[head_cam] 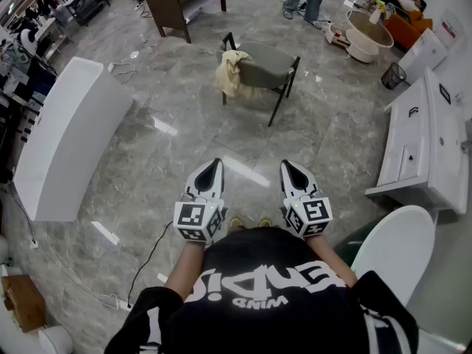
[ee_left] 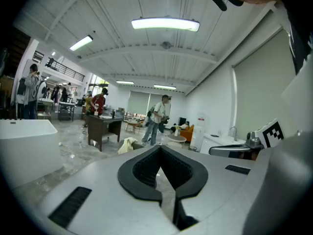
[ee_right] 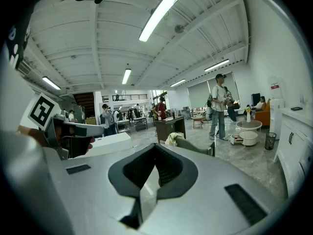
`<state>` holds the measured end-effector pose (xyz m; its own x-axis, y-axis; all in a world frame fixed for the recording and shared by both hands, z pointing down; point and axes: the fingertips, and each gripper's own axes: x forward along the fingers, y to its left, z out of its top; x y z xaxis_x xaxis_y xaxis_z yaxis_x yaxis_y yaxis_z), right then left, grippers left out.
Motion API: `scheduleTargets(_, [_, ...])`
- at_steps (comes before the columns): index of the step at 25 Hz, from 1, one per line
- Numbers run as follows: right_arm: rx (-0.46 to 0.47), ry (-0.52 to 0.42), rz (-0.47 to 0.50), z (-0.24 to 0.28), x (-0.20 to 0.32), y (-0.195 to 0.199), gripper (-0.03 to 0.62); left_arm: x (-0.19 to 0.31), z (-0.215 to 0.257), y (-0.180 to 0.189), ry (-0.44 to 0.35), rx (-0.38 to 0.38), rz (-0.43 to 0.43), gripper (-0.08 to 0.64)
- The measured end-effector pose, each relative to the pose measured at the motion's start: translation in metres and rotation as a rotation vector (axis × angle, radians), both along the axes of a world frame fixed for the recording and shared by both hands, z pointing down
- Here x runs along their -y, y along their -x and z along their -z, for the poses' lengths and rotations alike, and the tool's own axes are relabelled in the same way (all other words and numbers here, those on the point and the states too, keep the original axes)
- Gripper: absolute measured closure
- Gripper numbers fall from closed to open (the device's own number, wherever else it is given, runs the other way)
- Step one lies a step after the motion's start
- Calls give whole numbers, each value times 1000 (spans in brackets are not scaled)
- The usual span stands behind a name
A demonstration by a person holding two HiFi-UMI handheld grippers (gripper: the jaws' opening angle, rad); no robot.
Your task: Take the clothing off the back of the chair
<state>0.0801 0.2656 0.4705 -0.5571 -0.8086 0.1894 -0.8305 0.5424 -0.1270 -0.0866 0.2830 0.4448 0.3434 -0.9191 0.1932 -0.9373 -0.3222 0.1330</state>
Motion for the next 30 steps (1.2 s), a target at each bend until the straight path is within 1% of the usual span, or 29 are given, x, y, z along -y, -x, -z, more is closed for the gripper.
scheduleTargets(4, [-3, 1, -2, 0, 2, 3, 578, 2, 0, 3, 5, -3, -2, 546])
scheduleTargets(9, [28, 3, 10, 4, 3, 13, 578, 6, -2, 11, 16, -6, -15, 546])
scheduleTargets(14, [1, -20, -48, -2, 5, 13, 578, 15, -11, 24, 15, 14, -35, 546])
scheduleTargets(19, [3, -6, -101, -8, 17, 12, 578, 35, -15, 33, 21, 9, -57, 546])
scheduleTargets(24, [13, -11, -134, -14, 51, 10, 578, 73, -18, 36, 8, 12, -69, 546])
scheduleTargets(30, [22, -7, -119, -28, 112, 7, 578, 134, -27, 33, -1, 1, -56, 546])
